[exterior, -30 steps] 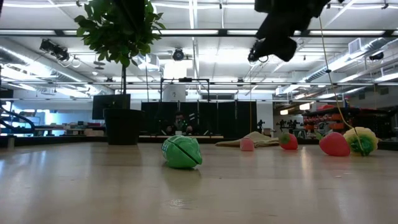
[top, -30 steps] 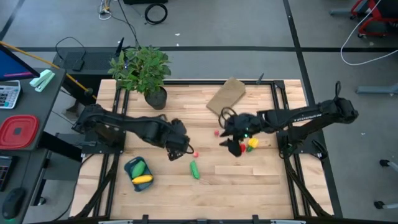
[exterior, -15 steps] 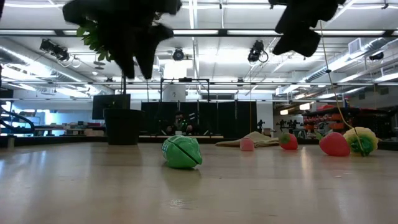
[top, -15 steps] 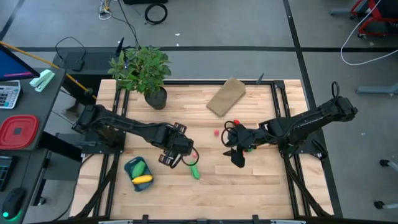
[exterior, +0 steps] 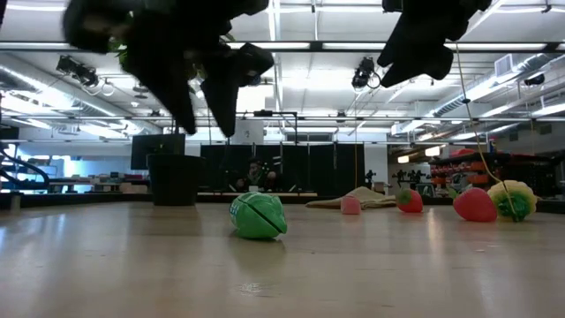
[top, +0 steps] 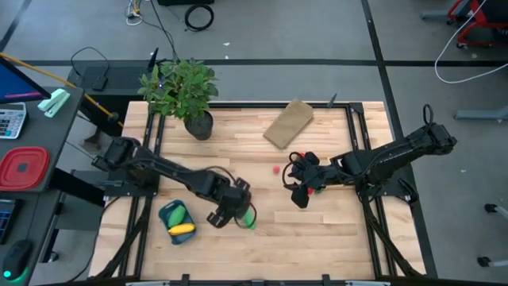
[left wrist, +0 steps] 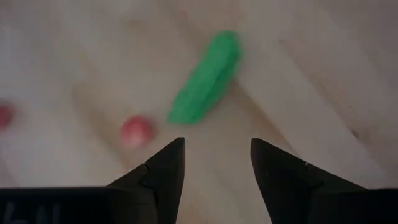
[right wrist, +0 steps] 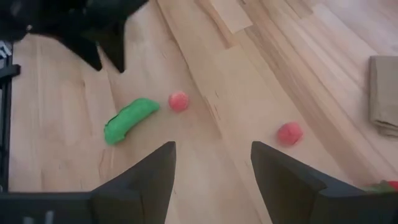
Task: Pick and placing Produce into tupperware
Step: Put the green pea into the blue bin
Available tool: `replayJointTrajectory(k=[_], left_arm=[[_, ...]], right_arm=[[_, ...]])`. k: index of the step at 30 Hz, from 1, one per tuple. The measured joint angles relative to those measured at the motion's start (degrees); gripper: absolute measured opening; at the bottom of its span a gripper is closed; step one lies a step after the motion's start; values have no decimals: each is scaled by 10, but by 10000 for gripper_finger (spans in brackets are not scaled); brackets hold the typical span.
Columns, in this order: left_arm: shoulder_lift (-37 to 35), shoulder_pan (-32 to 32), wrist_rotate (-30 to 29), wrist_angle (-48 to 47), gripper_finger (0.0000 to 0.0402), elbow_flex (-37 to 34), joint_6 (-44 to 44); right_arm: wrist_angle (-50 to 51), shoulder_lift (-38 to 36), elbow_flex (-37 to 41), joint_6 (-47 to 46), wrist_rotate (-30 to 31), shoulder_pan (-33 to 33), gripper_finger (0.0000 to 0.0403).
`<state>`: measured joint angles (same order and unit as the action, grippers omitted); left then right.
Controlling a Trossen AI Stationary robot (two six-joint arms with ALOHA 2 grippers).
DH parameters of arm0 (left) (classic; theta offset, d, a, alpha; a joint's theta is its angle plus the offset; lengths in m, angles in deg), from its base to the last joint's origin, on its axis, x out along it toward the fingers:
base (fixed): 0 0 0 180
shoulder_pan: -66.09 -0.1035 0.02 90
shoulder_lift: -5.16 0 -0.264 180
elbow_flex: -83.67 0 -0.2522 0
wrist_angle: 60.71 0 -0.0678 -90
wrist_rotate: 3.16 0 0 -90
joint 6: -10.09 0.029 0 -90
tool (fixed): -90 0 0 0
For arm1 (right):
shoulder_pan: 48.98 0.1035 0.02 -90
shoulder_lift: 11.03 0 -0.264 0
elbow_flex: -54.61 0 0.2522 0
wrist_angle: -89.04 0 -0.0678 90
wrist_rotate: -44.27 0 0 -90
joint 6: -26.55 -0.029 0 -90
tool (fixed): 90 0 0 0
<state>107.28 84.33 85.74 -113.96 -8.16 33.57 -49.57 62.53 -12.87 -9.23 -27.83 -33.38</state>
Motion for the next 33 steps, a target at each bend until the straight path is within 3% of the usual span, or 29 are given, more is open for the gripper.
replayJointTrajectory(k=[4,11,20,29,33], left_arm=[[40,17,-8,50,190,0,53],[103,18,-76,82,190,41,58],[124,20,-66,-20,190,74,70],[122,18,-65,3,190,74,71],[123,18,0,7,190,74,48]], right_arm=[[0,0,0,3,17,-10,220],[0,0,0,18,21,-32,219],[0,0,0,29,21,-43,220],[0,0,0,30,20,-45,220],[0,0,0,30,20,-45,219]])
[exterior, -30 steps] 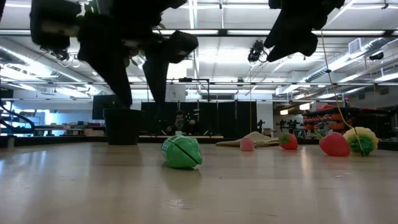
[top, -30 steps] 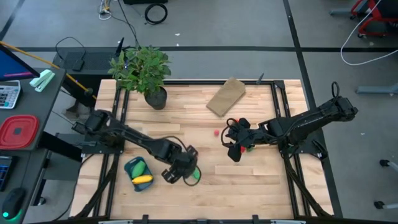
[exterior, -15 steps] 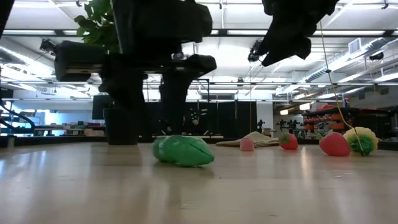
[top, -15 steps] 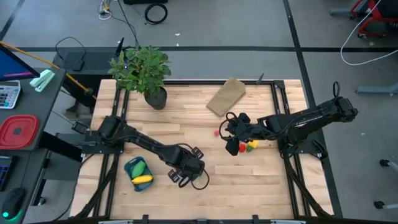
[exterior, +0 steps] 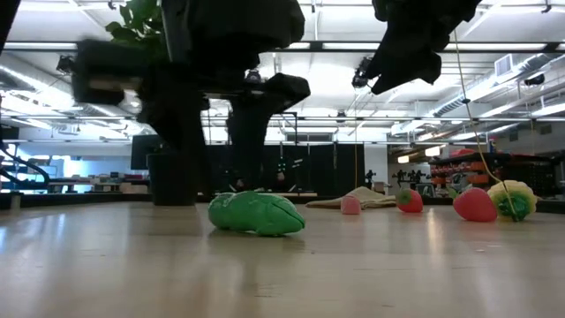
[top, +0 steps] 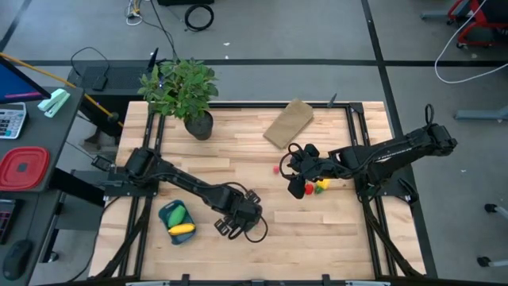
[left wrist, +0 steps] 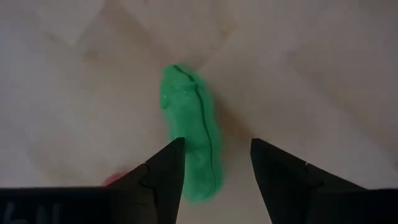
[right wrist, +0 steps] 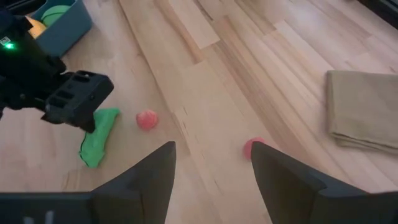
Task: Pick and placing Produce into tupperware
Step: Put the green pea into the blue bin
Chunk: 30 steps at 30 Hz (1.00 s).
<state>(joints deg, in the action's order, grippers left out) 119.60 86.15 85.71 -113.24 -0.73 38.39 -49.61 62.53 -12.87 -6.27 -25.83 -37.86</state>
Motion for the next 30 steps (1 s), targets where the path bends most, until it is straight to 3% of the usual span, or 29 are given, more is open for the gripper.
replayJointTrajectory(k=[30], left_arm=[[44,-31,22,62,189,0,-63]], right_arm=[[-8,0,0,11,0,0,220]])
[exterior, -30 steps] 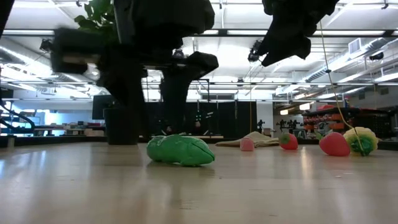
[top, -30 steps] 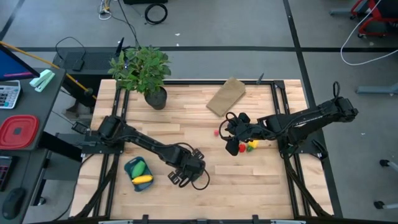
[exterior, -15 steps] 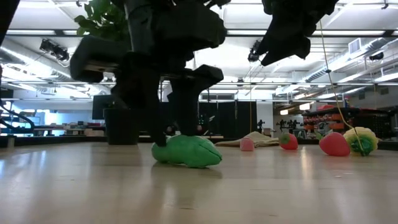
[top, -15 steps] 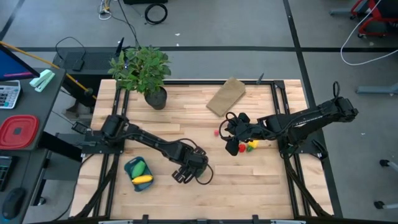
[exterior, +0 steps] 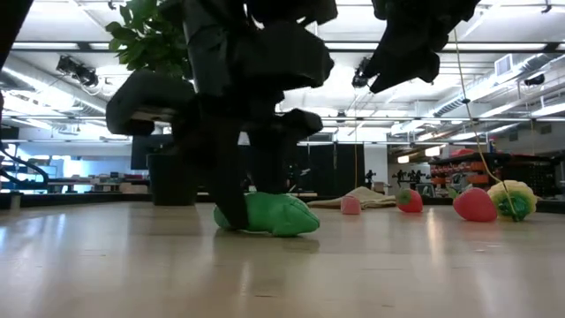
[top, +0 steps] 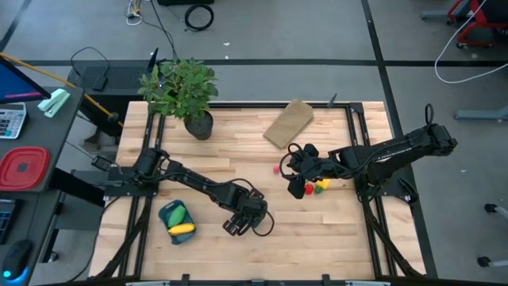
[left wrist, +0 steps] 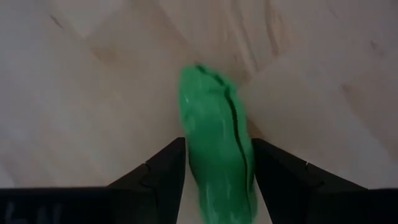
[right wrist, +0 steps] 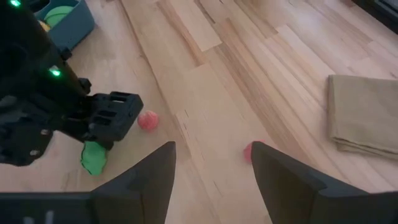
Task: Pick and placing Produce into tupperware
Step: Put the green pea into the blue bin
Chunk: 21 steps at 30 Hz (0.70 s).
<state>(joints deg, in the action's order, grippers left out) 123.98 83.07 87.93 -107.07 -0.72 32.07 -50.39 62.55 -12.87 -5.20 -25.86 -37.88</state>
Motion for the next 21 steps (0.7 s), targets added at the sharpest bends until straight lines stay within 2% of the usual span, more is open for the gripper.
replayJointTrajectory(k=[4,8,16,21], left_arm=[[0,-1,-1,-3,171,-1,-24],[-3,1,-1,-8,132,-1,-47],[-56,1,-6,-90,132,-1,-125],[-112,11,-7,-189,157,-1,-187]], right_arm=[[-1,0,0,0,0,0,220],[-1,0,0,3,0,0,219],[-1,0,0,4,0,0,220],[-1,0,0,4,0,0,220]])
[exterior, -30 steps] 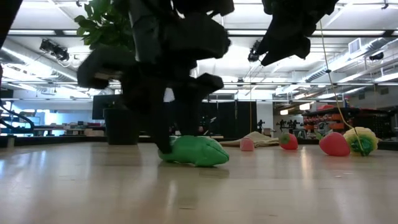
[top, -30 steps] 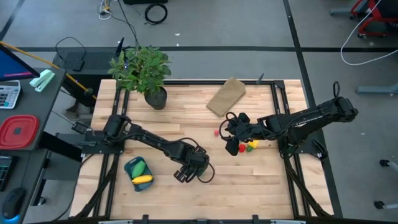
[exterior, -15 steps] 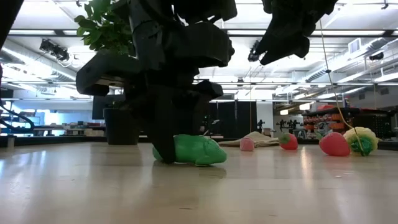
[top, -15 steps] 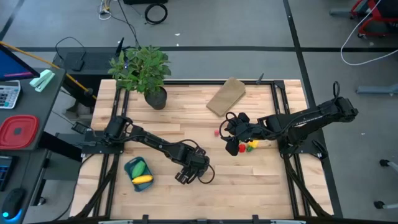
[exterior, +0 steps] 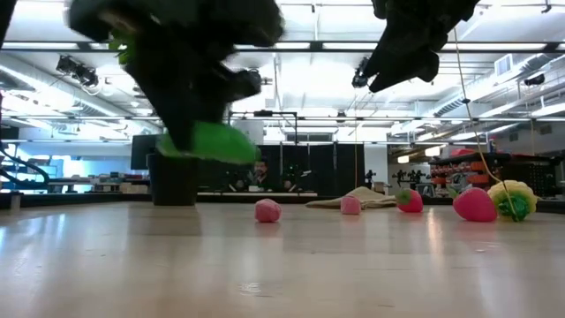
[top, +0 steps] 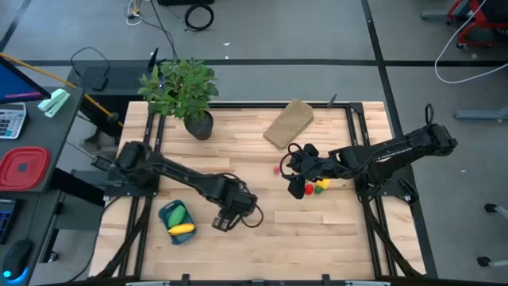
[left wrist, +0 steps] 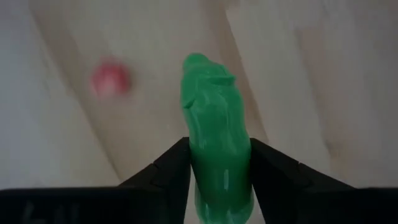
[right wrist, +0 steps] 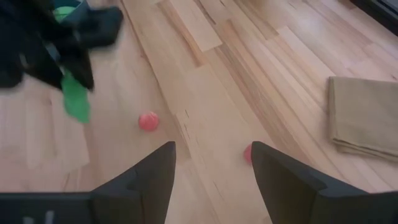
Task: Pick and placing Produce into tupperware
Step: Put the green pea into the blue bin
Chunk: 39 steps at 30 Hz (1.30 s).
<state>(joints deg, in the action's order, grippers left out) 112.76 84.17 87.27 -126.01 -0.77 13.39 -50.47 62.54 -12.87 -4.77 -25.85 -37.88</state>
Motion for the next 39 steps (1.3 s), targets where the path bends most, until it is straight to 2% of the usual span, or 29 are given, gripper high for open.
replayJointTrajectory(k=[2,6,9,14,18,21,26,30,33,36,39], left_arm=[[-22,7,1,-46,152,0,-33],[-66,26,6,-195,133,0,-129],[-95,45,10,-290,135,0,-209],[-134,92,53,-352,158,0,-289],[-140,138,66,-352,148,0,-321],[-139,166,69,-343,139,-6,-377],[-139,198,67,-307,155,-52,-453],[-138,207,63,-205,164,-109,-531],[-138,207,62,-131,156,-138,-552],[-138,208,62,-94,144,-152,-556],[-138,208,64,-98,143,-152,-568]], right_arm=[[0,0,0,0,0,0,219],[2,0,0,0,0,0,220],[2,0,0,1,0,0,220],[2,0,0,4,0,0,220],[2,0,0,5,0,0,220],[2,0,0,5,0,0,220],[2,0,0,6,0,0,220],[2,0,0,10,0,0,220],[2,0,0,11,0,0,220],[2,0,0,11,0,0,220],[2,0,0,11,0,0,219]])
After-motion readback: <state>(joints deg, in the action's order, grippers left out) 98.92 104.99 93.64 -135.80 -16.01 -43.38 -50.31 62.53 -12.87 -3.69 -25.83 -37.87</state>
